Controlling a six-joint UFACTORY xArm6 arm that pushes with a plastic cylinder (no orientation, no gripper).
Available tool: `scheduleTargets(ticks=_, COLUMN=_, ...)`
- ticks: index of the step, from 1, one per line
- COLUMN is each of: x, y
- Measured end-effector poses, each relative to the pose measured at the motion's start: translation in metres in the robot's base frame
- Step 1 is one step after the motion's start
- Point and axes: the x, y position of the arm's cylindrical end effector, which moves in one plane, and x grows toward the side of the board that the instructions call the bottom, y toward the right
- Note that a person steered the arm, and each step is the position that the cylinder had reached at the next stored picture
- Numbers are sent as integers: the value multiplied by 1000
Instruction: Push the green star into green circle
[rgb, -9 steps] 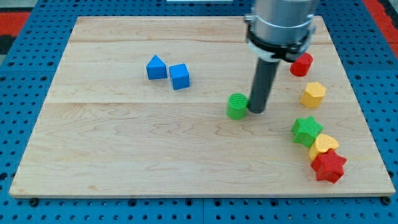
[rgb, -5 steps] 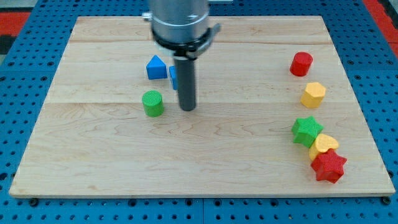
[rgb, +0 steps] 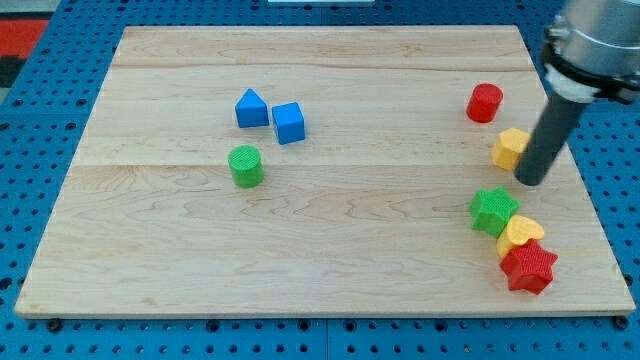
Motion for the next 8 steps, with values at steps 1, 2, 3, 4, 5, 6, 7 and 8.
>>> scheduleTargets(ticks=1, x=15, y=2)
scheduleTargets(ticks=2, x=26, y=-18)
scheduleTargets(ticks=3, x=42, y=-23)
scheduleTargets(ticks=4, x=48, y=-26)
scheduleTargets(ticks=5, x=26, y=-73)
scheduleTargets(ticks=6, x=19, y=-115)
scheduleTargets(ticks=7, x=29, y=-96)
scheduleTargets(ticks=8, x=46, y=-77)
